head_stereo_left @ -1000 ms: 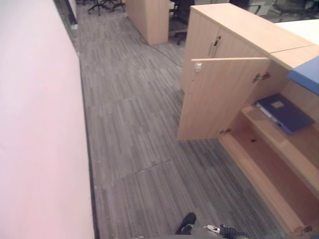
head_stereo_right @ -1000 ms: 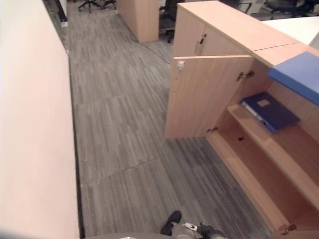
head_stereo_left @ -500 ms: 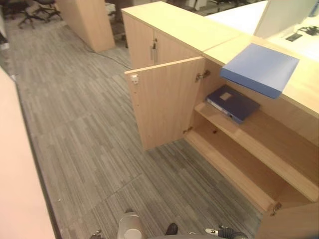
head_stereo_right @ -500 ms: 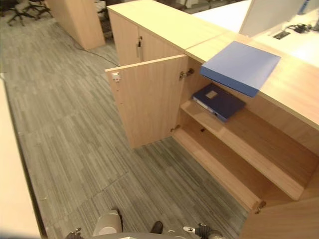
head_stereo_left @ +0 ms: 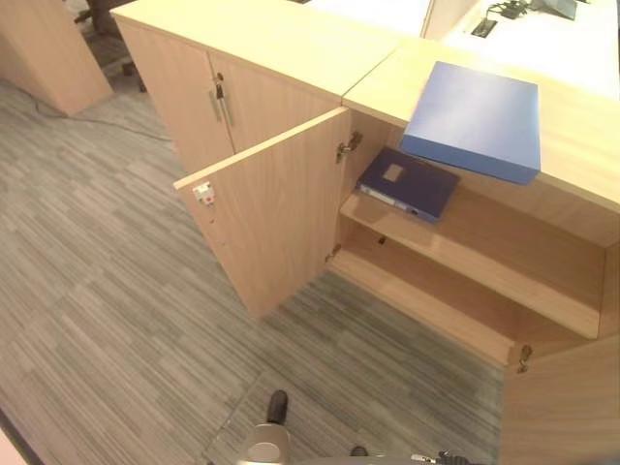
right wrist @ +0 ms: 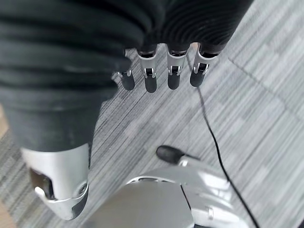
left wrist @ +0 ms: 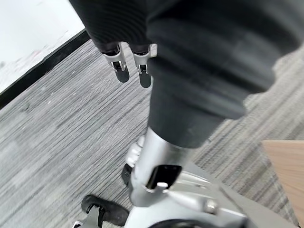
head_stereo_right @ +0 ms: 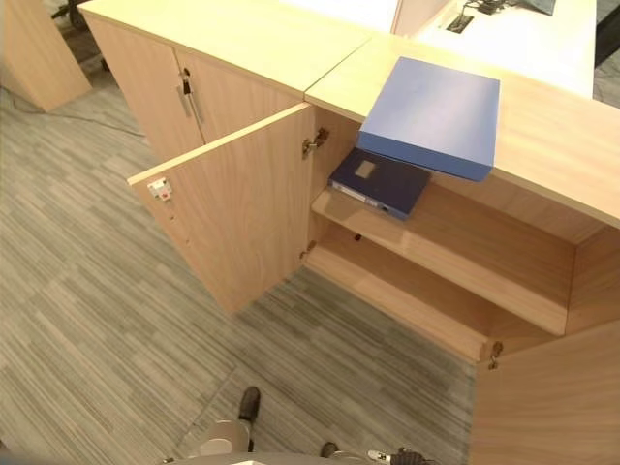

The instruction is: Put the empty folder in the office cabinet

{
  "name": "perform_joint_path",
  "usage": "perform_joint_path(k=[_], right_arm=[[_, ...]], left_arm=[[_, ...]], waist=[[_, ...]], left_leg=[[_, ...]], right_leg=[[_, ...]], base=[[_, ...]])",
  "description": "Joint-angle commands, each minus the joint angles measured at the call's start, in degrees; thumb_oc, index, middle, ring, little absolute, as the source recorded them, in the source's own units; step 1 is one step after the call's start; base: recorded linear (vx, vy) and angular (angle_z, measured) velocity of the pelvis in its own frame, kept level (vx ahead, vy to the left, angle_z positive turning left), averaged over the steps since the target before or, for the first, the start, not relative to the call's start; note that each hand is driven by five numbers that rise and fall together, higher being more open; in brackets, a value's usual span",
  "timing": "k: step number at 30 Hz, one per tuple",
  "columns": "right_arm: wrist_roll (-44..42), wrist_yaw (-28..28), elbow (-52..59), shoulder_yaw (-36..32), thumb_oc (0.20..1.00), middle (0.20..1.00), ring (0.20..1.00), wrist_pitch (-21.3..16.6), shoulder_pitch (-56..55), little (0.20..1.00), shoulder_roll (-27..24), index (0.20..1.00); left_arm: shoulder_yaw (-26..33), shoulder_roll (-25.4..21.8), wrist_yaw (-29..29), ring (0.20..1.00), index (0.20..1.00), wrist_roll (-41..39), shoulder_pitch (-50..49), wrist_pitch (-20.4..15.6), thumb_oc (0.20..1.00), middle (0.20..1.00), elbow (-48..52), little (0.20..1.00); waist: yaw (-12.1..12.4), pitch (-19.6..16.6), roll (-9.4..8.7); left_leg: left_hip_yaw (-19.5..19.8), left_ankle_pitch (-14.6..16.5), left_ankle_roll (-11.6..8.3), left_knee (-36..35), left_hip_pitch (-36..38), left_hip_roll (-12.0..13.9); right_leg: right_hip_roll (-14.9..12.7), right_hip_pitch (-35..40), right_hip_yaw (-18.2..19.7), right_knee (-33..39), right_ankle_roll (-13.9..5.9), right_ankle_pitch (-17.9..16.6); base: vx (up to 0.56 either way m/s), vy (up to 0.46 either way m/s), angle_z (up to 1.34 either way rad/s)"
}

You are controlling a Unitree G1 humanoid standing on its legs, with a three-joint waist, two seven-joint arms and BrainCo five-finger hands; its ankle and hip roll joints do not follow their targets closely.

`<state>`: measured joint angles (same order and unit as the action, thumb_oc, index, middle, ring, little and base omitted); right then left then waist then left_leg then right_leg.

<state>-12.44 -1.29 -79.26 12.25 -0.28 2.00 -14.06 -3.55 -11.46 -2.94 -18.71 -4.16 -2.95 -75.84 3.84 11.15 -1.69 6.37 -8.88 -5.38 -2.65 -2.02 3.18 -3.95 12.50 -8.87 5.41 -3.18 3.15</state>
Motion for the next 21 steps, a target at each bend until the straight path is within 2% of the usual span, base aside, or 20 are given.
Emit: perform_joint_path(k=[1, 2, 8, 12, 13, 15, 16, 17, 18, 19, 20, 21], right_arm=[[-4.54, 0.16, 0.16, -1.08, 1.000, 1.000, 1.000, -0.22, -0.35, 1.000, -0.76, 1.000], [-4.54, 0.16, 0.16, -1.08, 1.000, 1.000, 1.000, -0.22, -0.35, 1.000, -0.76, 1.000], [-2.50, -0.21, 1.04, -1.40, 1.000, 1.000, 1.000, 0.58, 0.49, 1.000, -1.46, 1.000], [-1.62, -0.47, 3.04, -0.87, 1.000, 1.000, 1.000, 0.45, 1.70, 1.000, -1.71, 1.000], [-1.79, -0.44, 3.45, -0.97, 1.000, 1.000, 1.000, 0.30, 2.06, 1.000, -1.77, 1.000], [-2.46, -0.43, 4.42, -1.23, 1.000, 1.000, 1.000, 0.19, 2.94, 1.000, -2.28, 1.000], [-2.46, -0.43, 4.42, -1.23, 1.000, 1.000, 1.000, 0.19, 2.94, 1.000, -2.28, 1.000], [-3.91, -0.45, 5.94, -1.13, 1.000, 1.000, 1.000, -0.04, 3.94, 1.000, -2.60, 1.000], [-4.27, -0.52, 6.08, -1.13, 1.000, 1.000, 1.000, -0.13, 3.98, 1.000, -2.51, 1.000], [-4.97, -0.69, 6.49, -0.98, 1.000, 1.000, 1.000, -0.27, 4.29, 1.000, -2.49, 1.000], [-4.98, -0.69, 6.48, -0.97, 1.000, 1.000, 1.000, -0.27, 4.28, 1.000, -2.50, 1.000], [-5.48, -0.79, 6.69, -1.04, 1.000, 1.000, 1.000, -0.35, 4.59, 1.000, -2.41, 1.000]], left_arm=[[-2.20, 0.44, -0.92, 1.000, 1.000, 2.49, 2.00, -1.62, 1.000, 1.000, -0.36, 1.000], [-2.20, 0.44, -0.92, 1.000, 1.000, 2.49, 2.01, -1.63, 1.000, 1.000, -0.36, 1.000], [-5.90, -0.41, -0.26, 1.000, 1.000, 7.39, 3.51, -1.63, 1.000, 1.000, 0.95, 1.000], [-6.08, -1.46, 0.11, 1.000, 1.000, 9.43, 3.89, -1.48, 1.000, 1.000, 1.18, 1.000], [-6.11, -1.77, 0.09, 1.000, 1.000, 10.21, 3.88, -1.38, 1.000, 1.000, 1.07, 1.000], [-6.08, -2.30, 0.15, 1.000, 1.000, 11.03, 3.65, -1.22, 1.000, 1.000, 1.01, 1.000], [-6.09, -2.30, 0.15, 1.000, 1.000, 11.03, 3.65, -1.22, 1.000, 1.000, 1.01, 1.000], [-5.61, -3.20, 0.24, 1.000, 1.000, 11.11, 2.71, -0.93, 1.000, 1.000, 1.33, 1.000], [-5.35, -3.22, 0.27, 1.000, 1.000, 10.95, 2.33, -0.87, 1.000, 1.000, 1.28, 1.000], [-5.37, -3.07, 0.33, 1.000, 1.000, 10.81, 2.12, -0.88, 1.000, 1.000, 1.08, 1.000], [-5.37, -3.06, 0.33, 1.000, 1.000, 10.81, 2.12, -0.88, 1.000, 1.000, 1.08, 1.000], [-5.43, -3.07, 0.38, 1.000, 1.000, 10.64, 2.32, -0.87, 1.000, 1.000, 0.83, 1.000]], waist=[[0.06, -1.94, 1.00], [0.15, -1.91, 0.99], [-1.65, -3.75, 2.71], [-1.84, -4.43, 3.50], [-1.79, -4.40, 3.64], [-1.73, -3.58, 3.60], [-1.71, -3.58, 3.60], [-1.24, -2.17, 3.93], [-1.02, -2.01, 3.91], [-1.20, -1.65, 3.85], [-1.23, -1.44, 3.92], [-1.65, -0.98, 3.71]], left_leg=[[3.15, 5.61, 0.59, 7.08, -6.00, 0.62], [3.06, 5.65, 0.61, 7.11, -5.95, 0.63], [-2.97, 7.50, 4.13, 3.27, -1.15, -2.30], [-5.27, 8.16, 6.35, -0.29, 2.40, -4.86], [-5.62, 8.44, 6.82, -0.89, 3.36, -5.48], [-6.45, 9.10, 8.22, -1.42, 5.00, -6.77], [-6.47, 9.10, 8.22, -1.42, 5.00, -6.78], [-8.23, 10.16, 9.10, -2.22, 7.18, -6.77], [-9.08, 10.66, 9.09, -2.32, 7.75, -6.53], [-9.85, 11.39, 8.62, -2.31, 8.12, -5.58], [-9.82, 11.54, 8.56, -2.32, 8.42, -5.48], [-9.76, 11.58, 8.20, -2.23, 8.38, -5.12]], right_leg=[[0.67, -1.53, 0.08, -1.17, 0.15, 0.33], [0.65, -1.51, 0.17, -1.19, 0.15, 0.34], [-5.23, -4.00, 2.62, -5.87, -3.43, 0.25], [-7.89, -7.92, 3.91, -13.49, -5.14, 0.15], [-8.49, -9.20, 4.48, -16.34, -5.15, -0.35], [-10.18, -12.34, 5.08, -23.41, -4.78, -5.22], [-10.19, -12.37, 5.11, -23.43, -4.79, -5.21], [-11.99, -16.88, 1.36, -31.02, -3.50, -8.65], [-12.91, -17.79, -0.92, -30.85, -3.42, -9.07], [-12.62, -19.31, -4.27, -26.32, -3.50, -8.65], [-12.55, -19.02, -4.33, -26.40, -3.48, -8.47], [-11.64, -20.66, -5.14, -23.11, -3.77, -8.75]], base=[[0.14, 0.249, -0.39], [0.15, 0.283, -0.44], [0.14, 0.310, -0.40], [0.12, 0.300, -0.51], [0.11, 0.268, -0.50], [0.06, 0.207, -0.50], [0.04, 0.247, -0.57], [0.06, 0.184, -0.54], [0.12, 0.119, -0.92], [0.09, -0.053, -0.82], [0.09, -0.121, -0.59], [0.06, -0.120, -0.30]])
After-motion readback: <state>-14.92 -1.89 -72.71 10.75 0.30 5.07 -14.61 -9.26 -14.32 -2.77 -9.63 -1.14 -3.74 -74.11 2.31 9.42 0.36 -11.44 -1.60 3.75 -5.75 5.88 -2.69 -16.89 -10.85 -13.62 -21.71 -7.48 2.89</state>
